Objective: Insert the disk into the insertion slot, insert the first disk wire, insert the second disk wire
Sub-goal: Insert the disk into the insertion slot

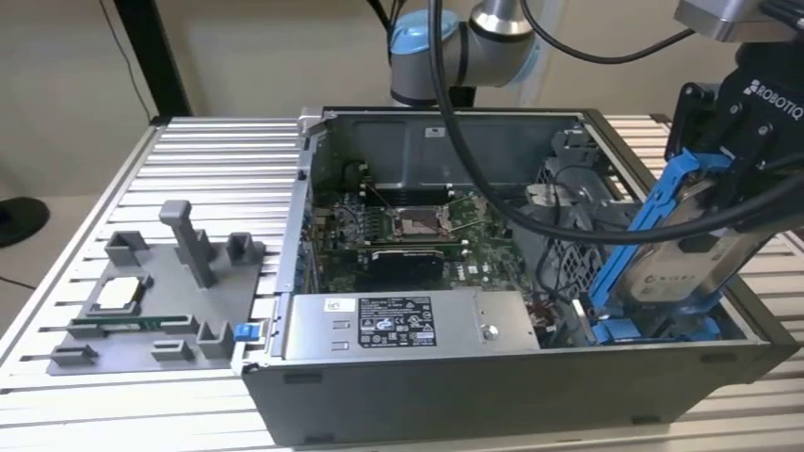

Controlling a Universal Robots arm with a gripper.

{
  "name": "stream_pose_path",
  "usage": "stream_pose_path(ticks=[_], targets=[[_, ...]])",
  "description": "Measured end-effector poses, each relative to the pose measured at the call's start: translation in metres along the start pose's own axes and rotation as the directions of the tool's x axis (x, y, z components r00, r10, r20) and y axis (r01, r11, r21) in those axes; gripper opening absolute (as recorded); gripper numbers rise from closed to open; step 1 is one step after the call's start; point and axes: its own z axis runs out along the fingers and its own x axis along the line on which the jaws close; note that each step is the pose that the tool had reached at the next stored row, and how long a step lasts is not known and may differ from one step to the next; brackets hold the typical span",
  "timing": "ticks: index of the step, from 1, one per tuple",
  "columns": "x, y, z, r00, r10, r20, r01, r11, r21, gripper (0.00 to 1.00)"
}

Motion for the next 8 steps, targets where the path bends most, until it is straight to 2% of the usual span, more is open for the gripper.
stream_pose_path(ticks=[8], targets=[[-0.0018, -0.0019, 0.0096, 1.0, 0.0, -0.0002, 0.0, 1.0, 0.0, 0.0]])
